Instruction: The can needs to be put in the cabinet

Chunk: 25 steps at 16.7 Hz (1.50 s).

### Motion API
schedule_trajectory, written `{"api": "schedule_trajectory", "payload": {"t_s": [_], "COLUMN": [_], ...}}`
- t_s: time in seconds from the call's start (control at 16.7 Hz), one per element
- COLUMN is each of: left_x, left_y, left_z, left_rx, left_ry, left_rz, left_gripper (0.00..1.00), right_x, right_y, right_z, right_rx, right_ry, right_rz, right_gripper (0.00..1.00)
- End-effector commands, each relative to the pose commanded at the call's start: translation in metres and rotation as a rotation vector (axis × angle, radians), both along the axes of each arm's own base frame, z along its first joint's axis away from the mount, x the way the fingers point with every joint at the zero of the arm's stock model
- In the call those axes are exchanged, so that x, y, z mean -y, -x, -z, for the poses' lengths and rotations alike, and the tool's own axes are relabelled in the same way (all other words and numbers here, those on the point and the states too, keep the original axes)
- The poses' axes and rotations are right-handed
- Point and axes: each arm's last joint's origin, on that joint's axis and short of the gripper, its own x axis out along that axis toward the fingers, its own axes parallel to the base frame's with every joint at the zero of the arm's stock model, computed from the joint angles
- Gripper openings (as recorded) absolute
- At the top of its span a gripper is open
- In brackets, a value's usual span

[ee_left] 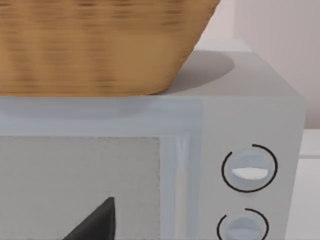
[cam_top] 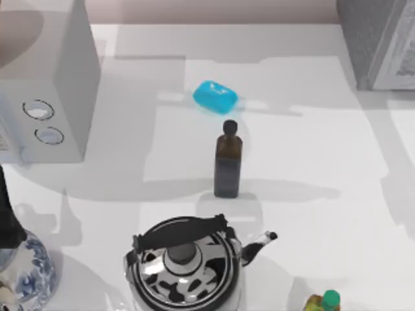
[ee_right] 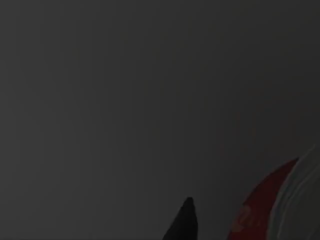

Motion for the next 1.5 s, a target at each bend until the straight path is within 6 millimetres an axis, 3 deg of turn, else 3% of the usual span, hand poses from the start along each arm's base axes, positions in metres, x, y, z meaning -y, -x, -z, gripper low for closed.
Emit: {"api": "schedule_trajectory", "payload": {"t_s": [0.36,1.14,1.5], "left_x": [0.0000,0.0000,0.0000], "left_y": [0.0000,0.0000,0.0000], "left_z": [0.0000,0.0000,0.0000], "left_rx": [0.000,0.000,0.000], "left_ry": [0.000,0.000,0.000], "left_rz": [0.000,0.000,0.000], "left_gripper": [1.00,1.00,1.00], "right_x": [0.0040,0.0040,0.0040], "right_y": [-0.0054,-0.0054,-0.0054], "right_z": [0.0029,0.0029,0.0029], "right_rx": [-0.003,-0.003,-0.003], "right_ry": [0.005,0.005,0.005], "right_rz": [0.016,0.016,0.016], "right_gripper": [0.00,0.98,1.00]}}
